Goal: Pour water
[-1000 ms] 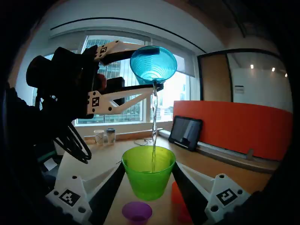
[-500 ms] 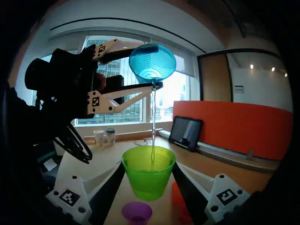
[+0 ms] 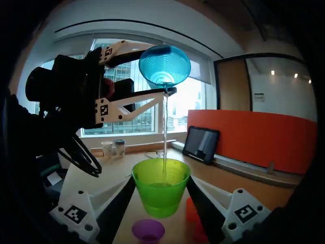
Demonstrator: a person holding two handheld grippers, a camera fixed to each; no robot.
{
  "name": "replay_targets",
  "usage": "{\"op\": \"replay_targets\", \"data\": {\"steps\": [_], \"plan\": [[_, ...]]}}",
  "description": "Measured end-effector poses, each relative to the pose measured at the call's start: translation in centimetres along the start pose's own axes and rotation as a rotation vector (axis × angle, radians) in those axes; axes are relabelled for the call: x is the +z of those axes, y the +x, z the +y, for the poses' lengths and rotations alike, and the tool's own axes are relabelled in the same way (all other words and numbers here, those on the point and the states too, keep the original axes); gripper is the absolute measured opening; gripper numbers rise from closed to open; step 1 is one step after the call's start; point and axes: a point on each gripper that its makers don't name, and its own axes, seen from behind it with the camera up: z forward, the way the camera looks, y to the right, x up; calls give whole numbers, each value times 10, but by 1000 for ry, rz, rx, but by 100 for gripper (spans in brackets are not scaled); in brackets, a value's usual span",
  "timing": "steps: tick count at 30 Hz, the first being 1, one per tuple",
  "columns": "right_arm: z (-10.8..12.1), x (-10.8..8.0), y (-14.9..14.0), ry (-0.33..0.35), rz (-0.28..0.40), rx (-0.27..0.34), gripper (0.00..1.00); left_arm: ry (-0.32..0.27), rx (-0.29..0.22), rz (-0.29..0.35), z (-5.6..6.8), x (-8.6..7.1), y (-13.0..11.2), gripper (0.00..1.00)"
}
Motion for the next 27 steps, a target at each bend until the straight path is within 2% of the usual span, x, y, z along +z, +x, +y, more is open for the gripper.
{"op": "replay_targets", "data": {"steps": [17,27], "plan": [[1,-3,0,-5,2,-2,90,13,108,11,0,-3,8,86],[2,-2,1,-7,4,-1,90,17,164,20,4,-2,11,86]]}}
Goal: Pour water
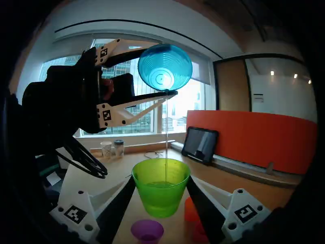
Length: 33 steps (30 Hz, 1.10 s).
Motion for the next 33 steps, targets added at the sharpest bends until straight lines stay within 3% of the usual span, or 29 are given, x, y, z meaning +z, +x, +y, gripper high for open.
{"op": "replay_targets", "data": {"steps": [9,18,24,33], "plan": [[0,-1,0,-2,5,2,90,10,38,5,-1,-2,4,86],[0,-1,1,-4,9,4,90,6,6,3,-4,-1,1,86],[4,-3,-1,-14,9,10,90,-18,-125,-5,4,-1,-4,86],[9,-9,2,-28,20,20,90,-55,-385,-37,14,1,-22,86]]}}
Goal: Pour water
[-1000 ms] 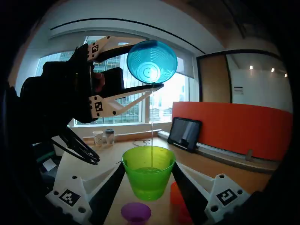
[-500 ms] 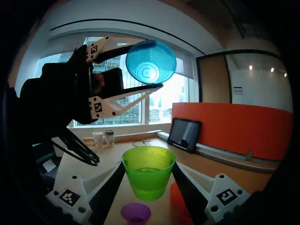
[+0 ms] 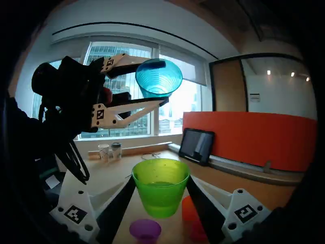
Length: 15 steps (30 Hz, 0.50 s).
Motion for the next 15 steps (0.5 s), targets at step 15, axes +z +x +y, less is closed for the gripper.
{"op": "replay_targets", "data": {"steps": [15], "plan": [[3,-6,3,-13,8,-6,90,4,-394,-45,-7,-9,-27,86]]}}
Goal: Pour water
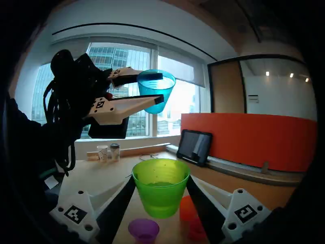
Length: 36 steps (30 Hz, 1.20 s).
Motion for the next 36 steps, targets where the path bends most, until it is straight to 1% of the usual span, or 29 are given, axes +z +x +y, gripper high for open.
{"op": "replay_targets", "data": {"steps": [3,6,9,15,18,21,25,28,30,33,36], "plan": [[1,-1,1,-2,2,-3,90,-2,-74,-5,-1,-1,-1,86],[1,-2,2,-4,3,-6,90,-8,-141,4,-2,-2,0,86],[1,-3,3,-6,4,-8,90,-6,-189,-1,-6,-1,-3,86],[1,-5,4,-7,6,-12,90,4,-258,-28,-15,0,-14,86],[1,-5,4,-9,7,-12,90,2,-315,-41,-17,0,-19,86],[1,-5,5,-10,8,-14,90,-4,-386,-52,-19,0,-23,86],[3,-6,6,-13,7,-17,90,-23,-487,-61,-19,-2,-27,86],[3,-6,7,-16,7,-19,90,-37,-552,-69,-19,-3,-30,87],[4,-6,8,-18,8,-21,90,-44,-587,-74,-19,-3,-32,87],[3,-6,9,-18,10,-23,90,-55,-626,-81,-17,-3,-35,87],[3,-6,10,-18,9,-26,90,-71,-666,-91,-12,-4,-38,87]]}}
